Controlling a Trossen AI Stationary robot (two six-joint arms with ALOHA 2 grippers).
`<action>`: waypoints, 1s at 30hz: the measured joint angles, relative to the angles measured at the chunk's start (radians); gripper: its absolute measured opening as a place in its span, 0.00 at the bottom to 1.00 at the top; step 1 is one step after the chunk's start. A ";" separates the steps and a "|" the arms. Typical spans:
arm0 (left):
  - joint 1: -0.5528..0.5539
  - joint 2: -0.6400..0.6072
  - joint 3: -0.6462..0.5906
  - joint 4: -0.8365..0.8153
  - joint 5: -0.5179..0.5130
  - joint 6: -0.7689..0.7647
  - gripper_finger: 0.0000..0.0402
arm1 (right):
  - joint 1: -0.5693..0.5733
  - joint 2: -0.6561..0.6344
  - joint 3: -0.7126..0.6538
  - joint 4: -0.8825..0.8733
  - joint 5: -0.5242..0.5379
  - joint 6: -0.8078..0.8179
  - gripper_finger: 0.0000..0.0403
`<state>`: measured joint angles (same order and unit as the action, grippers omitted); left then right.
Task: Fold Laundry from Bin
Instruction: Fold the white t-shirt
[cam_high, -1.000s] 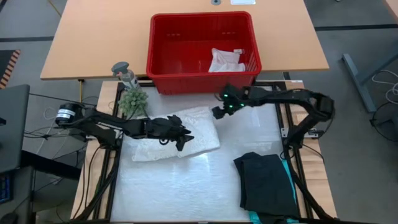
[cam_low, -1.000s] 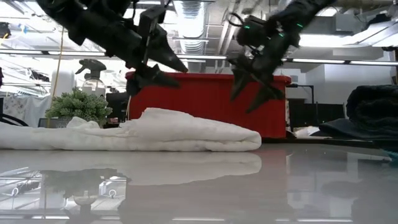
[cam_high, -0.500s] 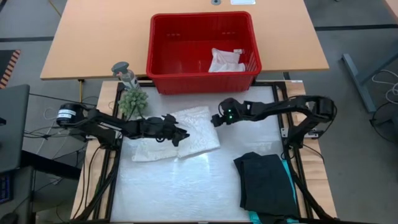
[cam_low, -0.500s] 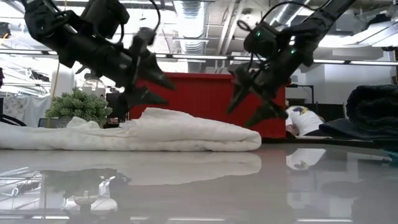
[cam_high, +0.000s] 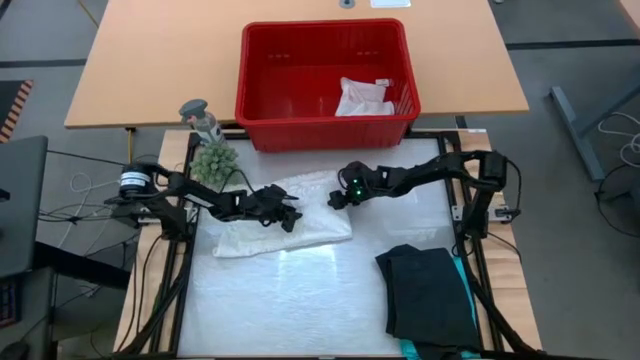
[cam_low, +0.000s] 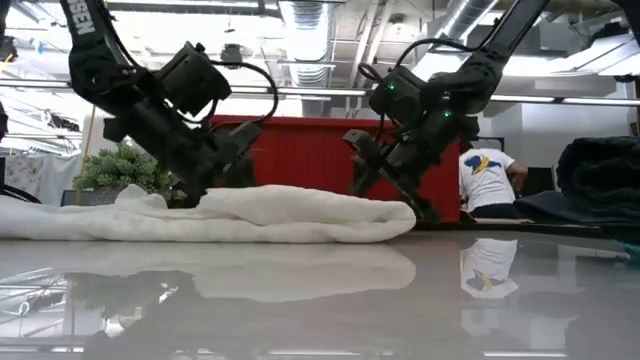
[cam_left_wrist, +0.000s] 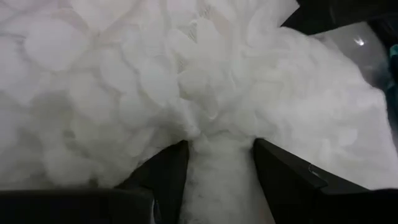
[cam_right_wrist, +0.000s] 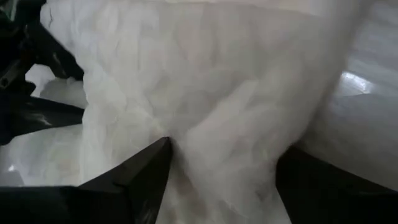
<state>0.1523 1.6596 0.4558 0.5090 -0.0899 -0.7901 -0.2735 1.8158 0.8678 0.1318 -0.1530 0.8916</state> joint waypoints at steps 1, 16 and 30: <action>0.002 0.015 0.000 0.026 0.005 0.003 0.45 | 0.001 0.006 0.003 -0.002 -0.009 -0.008 0.72; 0.006 0.056 0.064 0.023 0.059 0.028 0.45 | -0.011 -0.082 0.024 -0.196 0.054 -0.029 0.11; 0.071 -0.087 0.369 -0.282 0.311 0.104 0.45 | -0.056 -0.290 0.023 -0.543 0.139 -0.108 0.11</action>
<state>0.2233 1.5725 0.8250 0.2270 0.2211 -0.6860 -0.3299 1.5261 0.8909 -0.4112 -0.0135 0.7832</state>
